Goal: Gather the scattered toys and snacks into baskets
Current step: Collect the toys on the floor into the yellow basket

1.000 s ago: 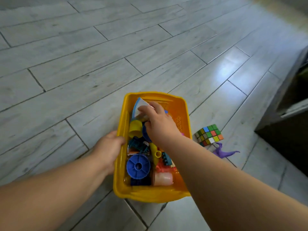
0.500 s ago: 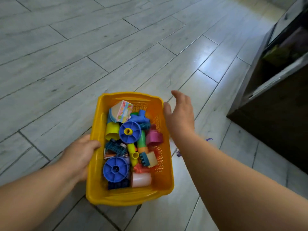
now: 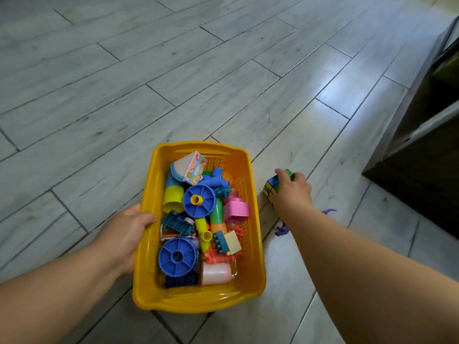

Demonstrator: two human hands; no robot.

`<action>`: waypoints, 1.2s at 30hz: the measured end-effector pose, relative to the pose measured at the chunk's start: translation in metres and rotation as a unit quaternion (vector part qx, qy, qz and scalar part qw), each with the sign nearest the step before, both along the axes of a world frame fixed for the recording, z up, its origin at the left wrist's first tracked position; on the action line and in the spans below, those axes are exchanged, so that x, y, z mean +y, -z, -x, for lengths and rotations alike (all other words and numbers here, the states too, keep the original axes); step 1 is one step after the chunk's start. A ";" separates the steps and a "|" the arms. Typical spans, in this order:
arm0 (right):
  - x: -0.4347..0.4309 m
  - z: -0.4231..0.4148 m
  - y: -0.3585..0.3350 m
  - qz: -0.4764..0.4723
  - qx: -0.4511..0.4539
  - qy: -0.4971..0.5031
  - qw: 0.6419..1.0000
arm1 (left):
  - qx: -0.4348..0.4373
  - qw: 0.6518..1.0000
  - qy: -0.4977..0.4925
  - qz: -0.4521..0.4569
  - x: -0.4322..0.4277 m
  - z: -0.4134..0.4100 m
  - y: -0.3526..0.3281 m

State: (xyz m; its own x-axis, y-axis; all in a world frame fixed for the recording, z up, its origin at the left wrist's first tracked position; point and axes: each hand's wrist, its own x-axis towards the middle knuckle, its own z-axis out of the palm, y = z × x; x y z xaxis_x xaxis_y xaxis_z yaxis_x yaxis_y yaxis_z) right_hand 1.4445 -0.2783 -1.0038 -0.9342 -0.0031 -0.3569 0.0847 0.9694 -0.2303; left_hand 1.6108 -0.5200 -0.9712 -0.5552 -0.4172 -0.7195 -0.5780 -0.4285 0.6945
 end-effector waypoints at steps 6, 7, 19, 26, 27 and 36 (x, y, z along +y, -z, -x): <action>-0.005 -0.006 -0.026 0.053 0.076 -0.012 0.996 | 0.013 1.000 0.006 0.002 0.007 0.007 -0.002; -0.007 -0.006 -0.032 0.061 0.097 -0.008 0.993 | 0.015 1.000 0.004 0.001 0.009 0.008 -0.003; -0.069 -0.059 -0.097 0.157 0.179 -0.151 0.959 | 0.006 1.000 -0.008 0.022 -0.005 0.001 -0.002; -0.095 -0.106 -0.078 0.153 0.082 -0.346 0.922 | 0.006 0.999 -0.005 0.038 -0.011 -0.001 -0.011; -0.095 -0.110 -0.075 0.149 0.068 -0.366 0.916 | 0.007 0.999 -0.003 0.039 -0.012 -0.001 -0.011; -0.094 -0.130 -0.066 0.150 0.023 -0.448 0.881 | 0.005 0.999 0.005 0.037 -0.008 0.001 -0.011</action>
State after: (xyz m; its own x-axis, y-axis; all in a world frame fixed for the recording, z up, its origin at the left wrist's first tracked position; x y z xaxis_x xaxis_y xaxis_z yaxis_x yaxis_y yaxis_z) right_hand 1.5745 -0.3723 -0.9378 -0.5230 -0.8340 -0.1760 -0.6991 0.5378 -0.4711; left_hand 1.6096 -0.5285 -0.9602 -0.5673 -0.4632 -0.6809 -0.5744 -0.3699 0.7302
